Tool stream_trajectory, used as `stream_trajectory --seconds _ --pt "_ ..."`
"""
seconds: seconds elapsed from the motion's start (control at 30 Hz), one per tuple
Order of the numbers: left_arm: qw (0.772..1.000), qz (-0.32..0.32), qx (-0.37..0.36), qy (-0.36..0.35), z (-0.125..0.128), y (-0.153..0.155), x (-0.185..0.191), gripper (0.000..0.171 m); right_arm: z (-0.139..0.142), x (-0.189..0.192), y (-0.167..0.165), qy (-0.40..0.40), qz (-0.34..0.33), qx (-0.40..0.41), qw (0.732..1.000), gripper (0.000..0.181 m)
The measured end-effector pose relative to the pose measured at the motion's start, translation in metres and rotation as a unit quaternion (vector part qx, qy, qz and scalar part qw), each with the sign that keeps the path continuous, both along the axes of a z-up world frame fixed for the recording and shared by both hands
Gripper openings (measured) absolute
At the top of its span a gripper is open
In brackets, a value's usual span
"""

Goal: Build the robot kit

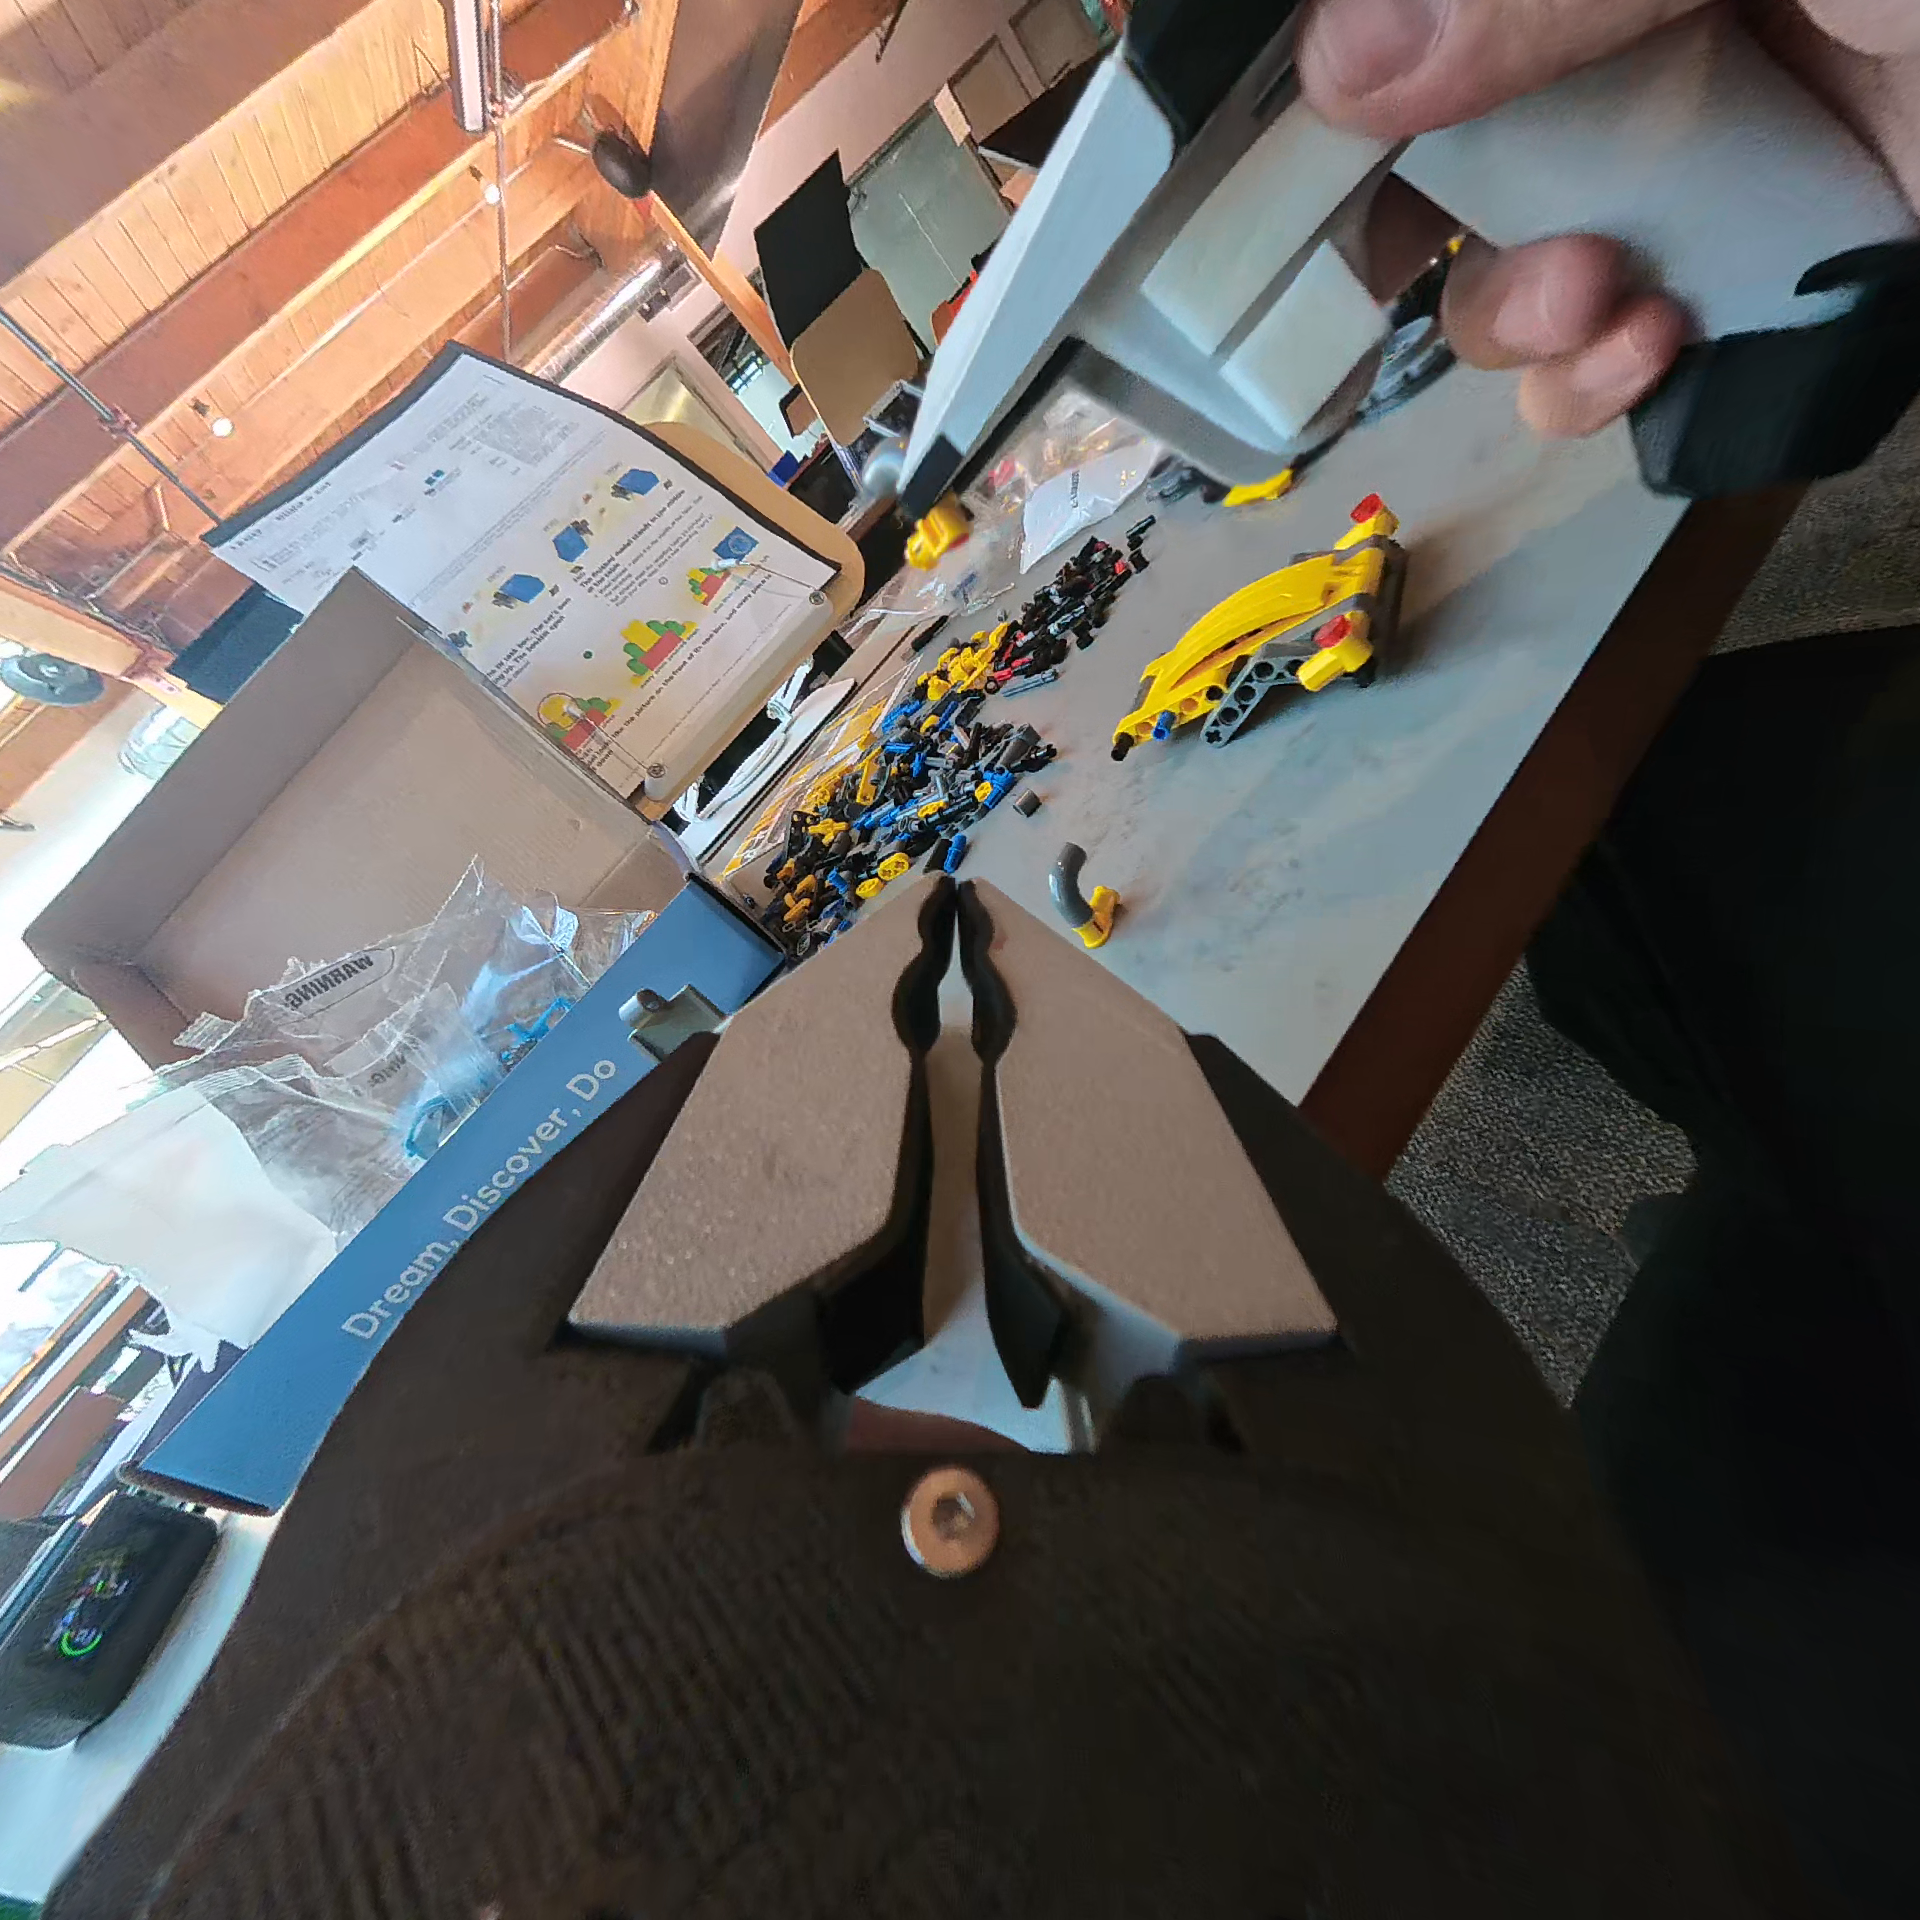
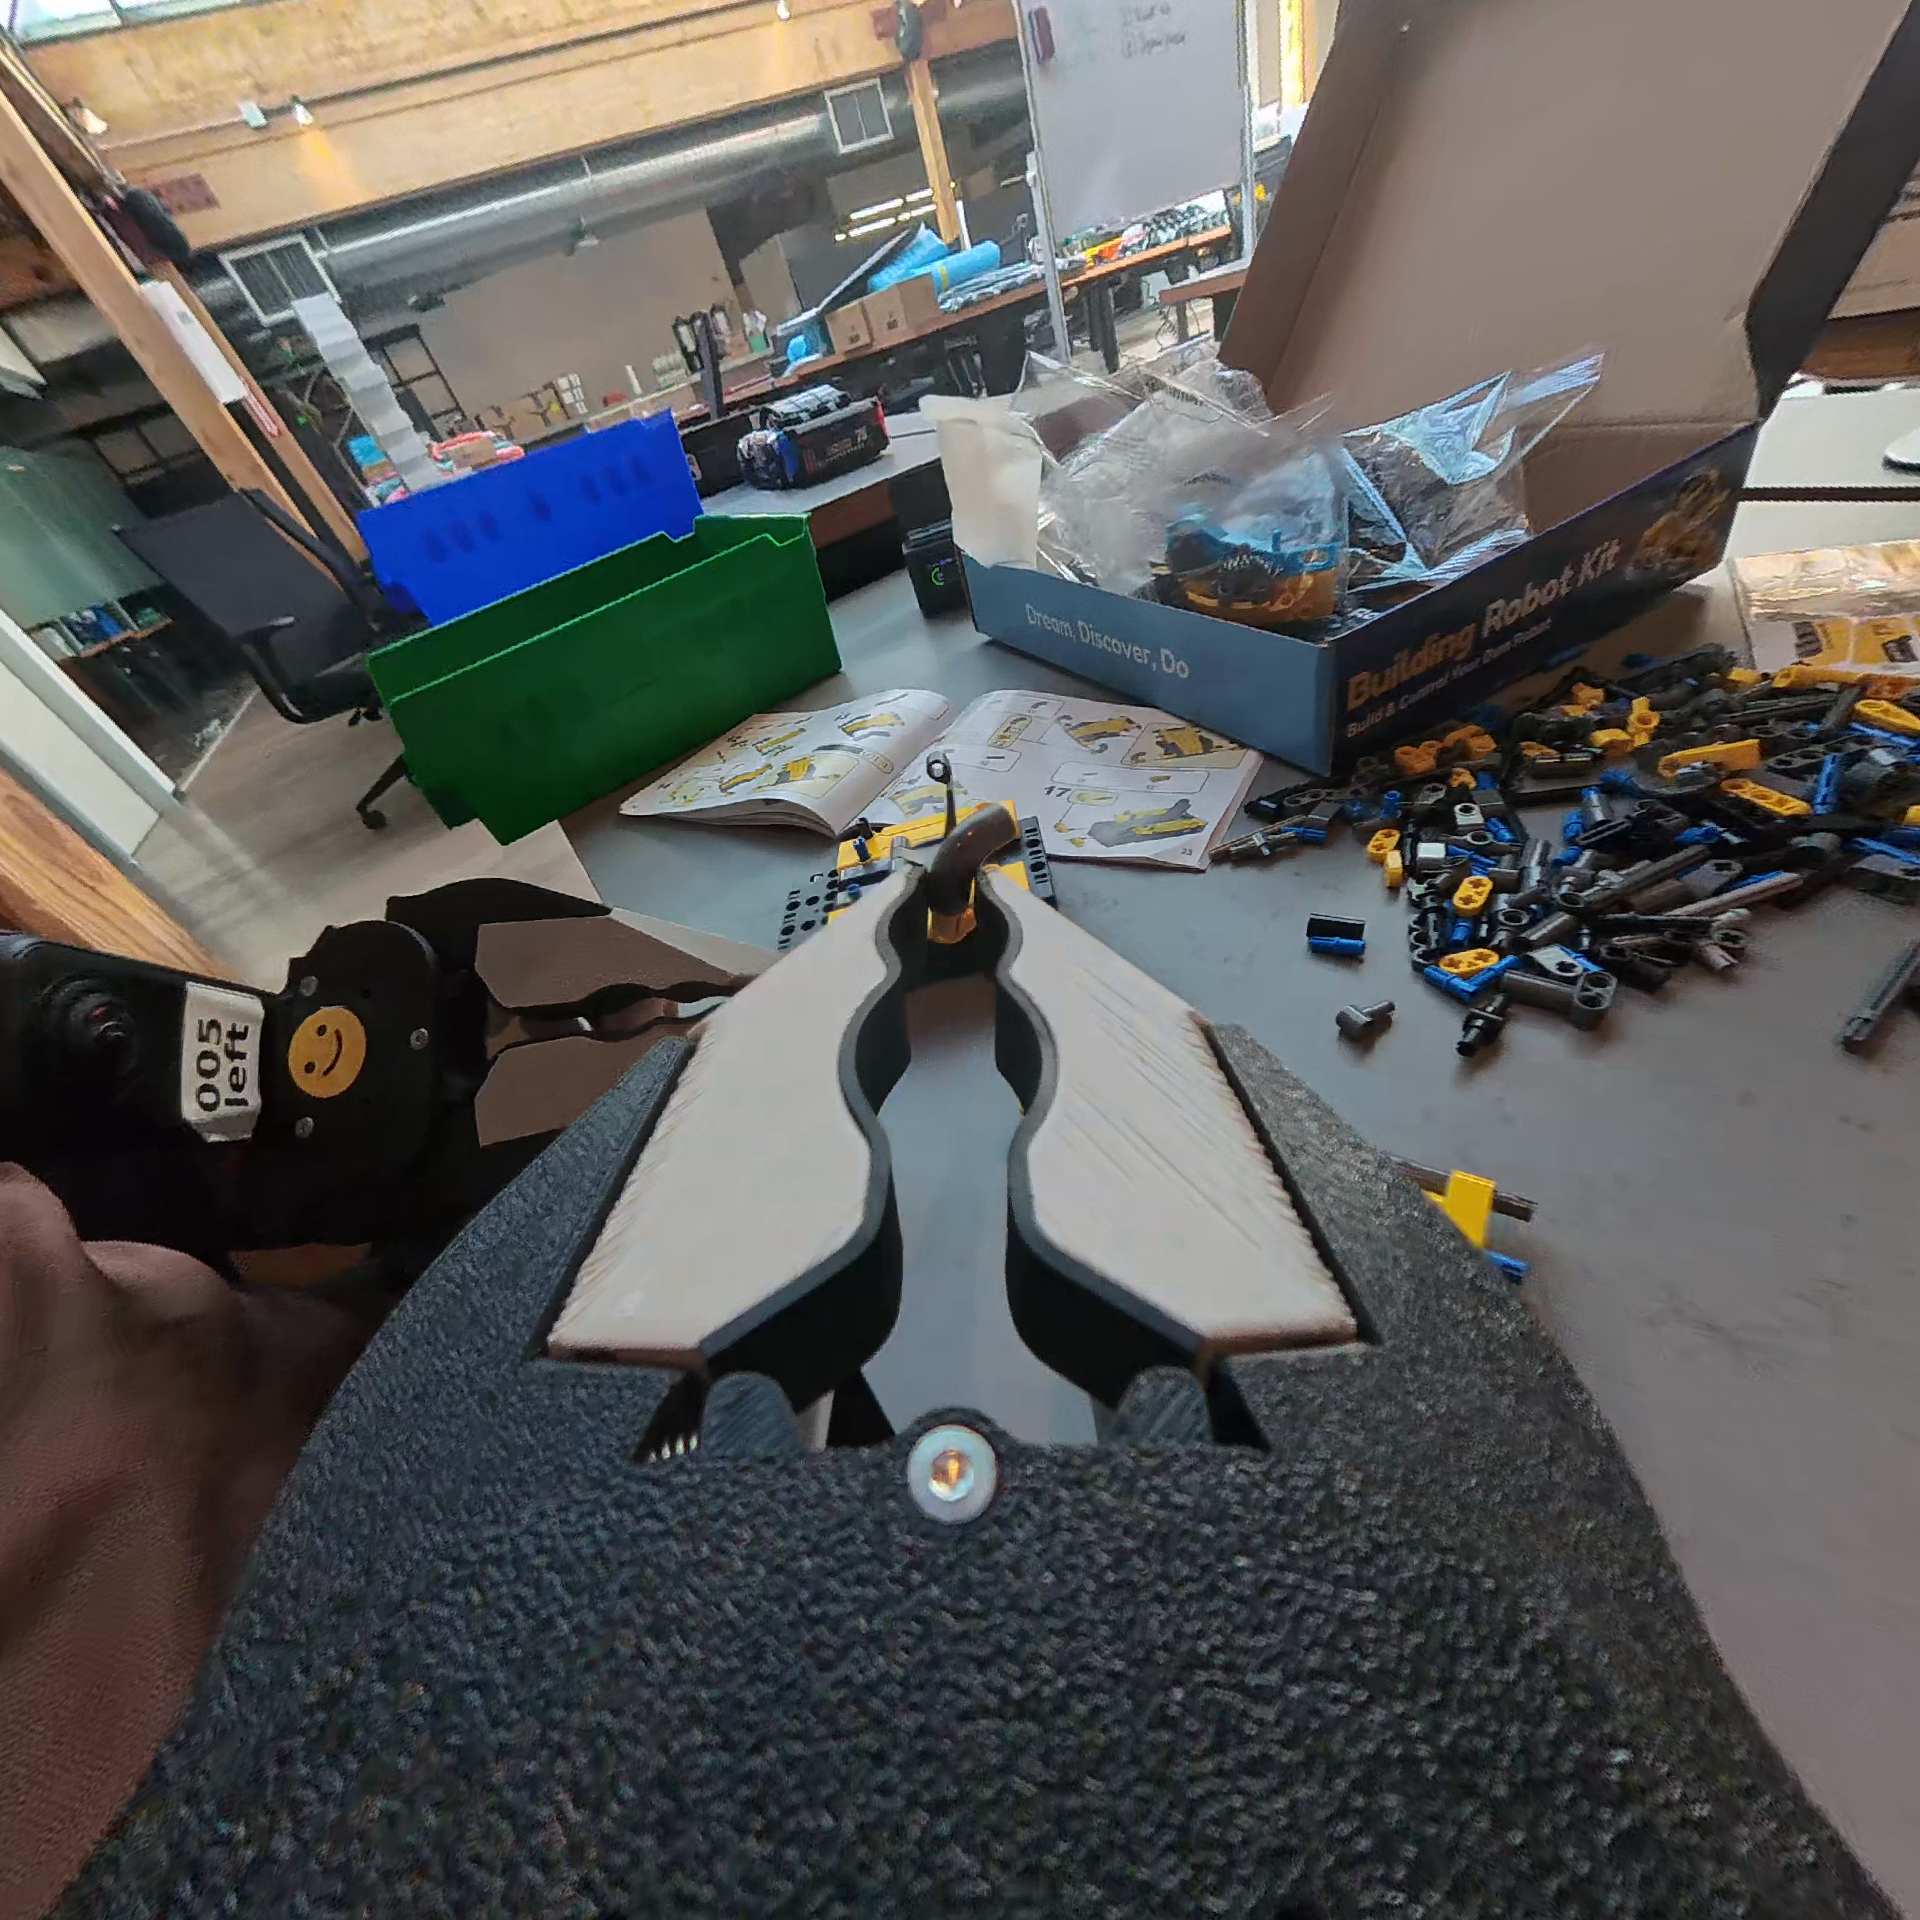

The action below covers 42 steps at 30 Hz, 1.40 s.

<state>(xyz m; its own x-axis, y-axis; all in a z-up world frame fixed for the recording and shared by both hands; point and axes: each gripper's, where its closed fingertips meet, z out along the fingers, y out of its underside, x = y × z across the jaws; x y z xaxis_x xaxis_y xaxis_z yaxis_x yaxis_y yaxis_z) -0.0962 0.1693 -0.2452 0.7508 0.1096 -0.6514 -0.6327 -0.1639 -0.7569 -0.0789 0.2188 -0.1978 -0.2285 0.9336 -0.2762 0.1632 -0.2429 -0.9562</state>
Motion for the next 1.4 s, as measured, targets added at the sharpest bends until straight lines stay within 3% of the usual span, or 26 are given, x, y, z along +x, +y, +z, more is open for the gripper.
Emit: stream_trajectory --seconds 0.17,0.37,0.63,0.97,1.4 --pt "1.0 -0.005 -0.009 -0.005 -0.002 0.0 0.001 0.0 0.002 0.029 0.026 -0.017 -0.015 0.015 1.0 0.009" --pt "1.0 -0.005 -0.014 -0.008 -0.003 0.001 0.001 0.0 -0.025 0.059 0.049 -0.068 -0.057 -0.006 0.996 0.009" --pt "1.0 -0.007 -0.017 0.009 -0.005 0.001 0.004 0.0 -0.048 0.044 0.047 -0.116 -0.034 -0.007 0.993 0.009" --pt "1.0 -0.01 -0.016 0.014 -0.005 0.0 0.005 0.0 -0.045 0.042 0.049 -0.106 -0.041 -0.011 0.993 0.009" --pt "1.0 -0.015 -0.021 0.003 -0.005 0.0 0.006 0.0 -0.047 0.072 0.107 -0.14 -0.129 0.027 0.981 0.008"
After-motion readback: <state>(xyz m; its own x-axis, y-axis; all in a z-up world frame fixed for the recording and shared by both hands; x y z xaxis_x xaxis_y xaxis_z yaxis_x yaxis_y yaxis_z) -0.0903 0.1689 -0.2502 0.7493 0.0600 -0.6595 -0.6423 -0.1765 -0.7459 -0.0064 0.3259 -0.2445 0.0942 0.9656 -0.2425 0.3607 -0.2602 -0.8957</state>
